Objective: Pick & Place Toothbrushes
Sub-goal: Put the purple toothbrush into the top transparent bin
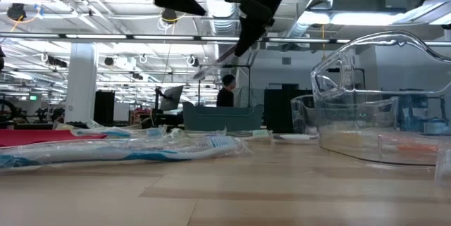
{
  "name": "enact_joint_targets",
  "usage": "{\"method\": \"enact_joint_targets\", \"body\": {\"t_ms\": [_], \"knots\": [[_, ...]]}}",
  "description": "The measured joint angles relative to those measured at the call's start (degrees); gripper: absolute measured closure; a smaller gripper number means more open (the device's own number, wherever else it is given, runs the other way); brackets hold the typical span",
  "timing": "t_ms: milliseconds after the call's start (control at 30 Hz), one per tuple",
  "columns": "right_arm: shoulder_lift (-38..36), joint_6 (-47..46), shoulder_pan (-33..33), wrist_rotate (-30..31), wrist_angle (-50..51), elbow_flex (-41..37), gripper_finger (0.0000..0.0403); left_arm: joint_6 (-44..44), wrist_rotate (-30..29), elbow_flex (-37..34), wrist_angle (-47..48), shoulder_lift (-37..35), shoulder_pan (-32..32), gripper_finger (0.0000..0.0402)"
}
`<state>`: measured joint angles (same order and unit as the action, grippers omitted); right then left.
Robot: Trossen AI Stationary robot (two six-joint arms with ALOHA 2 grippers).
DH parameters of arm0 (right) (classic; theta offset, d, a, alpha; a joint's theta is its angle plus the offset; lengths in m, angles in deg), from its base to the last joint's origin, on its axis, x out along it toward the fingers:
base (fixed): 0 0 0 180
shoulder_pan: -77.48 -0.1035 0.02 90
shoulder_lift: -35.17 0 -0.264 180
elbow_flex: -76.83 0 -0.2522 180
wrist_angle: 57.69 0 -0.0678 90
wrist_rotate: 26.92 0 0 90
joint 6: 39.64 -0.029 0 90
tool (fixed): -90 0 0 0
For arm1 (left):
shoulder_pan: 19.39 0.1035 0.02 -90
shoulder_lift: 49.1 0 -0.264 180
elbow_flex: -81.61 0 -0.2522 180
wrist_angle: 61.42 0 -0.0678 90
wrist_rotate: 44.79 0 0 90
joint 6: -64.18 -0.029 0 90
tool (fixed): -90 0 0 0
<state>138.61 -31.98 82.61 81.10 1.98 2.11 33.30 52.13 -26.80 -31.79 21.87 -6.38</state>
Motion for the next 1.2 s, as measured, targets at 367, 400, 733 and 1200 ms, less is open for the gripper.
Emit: {"method": "enact_joint_targets", "body": {"t_ms": [367,400,733,1200], "knots": [[-20.1,-1.7,9.4,0.1,-9.8,-20.5,0.0385,-0.1,3.9,-13.0,-14.4,-16.6,0.4,0.0235],[-22.8,-1.7,10.7,0.2,-12.0,-22.9,0.0385,-0.2,4.1,-13.9,-15.4,-17.6,0.4,0.0233],[-42.6,-10.2,25.5,-0.5,-10.5,-39.4,0.0385,-0.1,4.1,-15.7,-20.7,-18.9,0.1,0.0229],[-34.2,-4.1,39.0,-8.6,-4.2,-40.1,0.0385,0.1,4.1,-15.6,-22.5,-17.2,-1.1,0.0229]]}}
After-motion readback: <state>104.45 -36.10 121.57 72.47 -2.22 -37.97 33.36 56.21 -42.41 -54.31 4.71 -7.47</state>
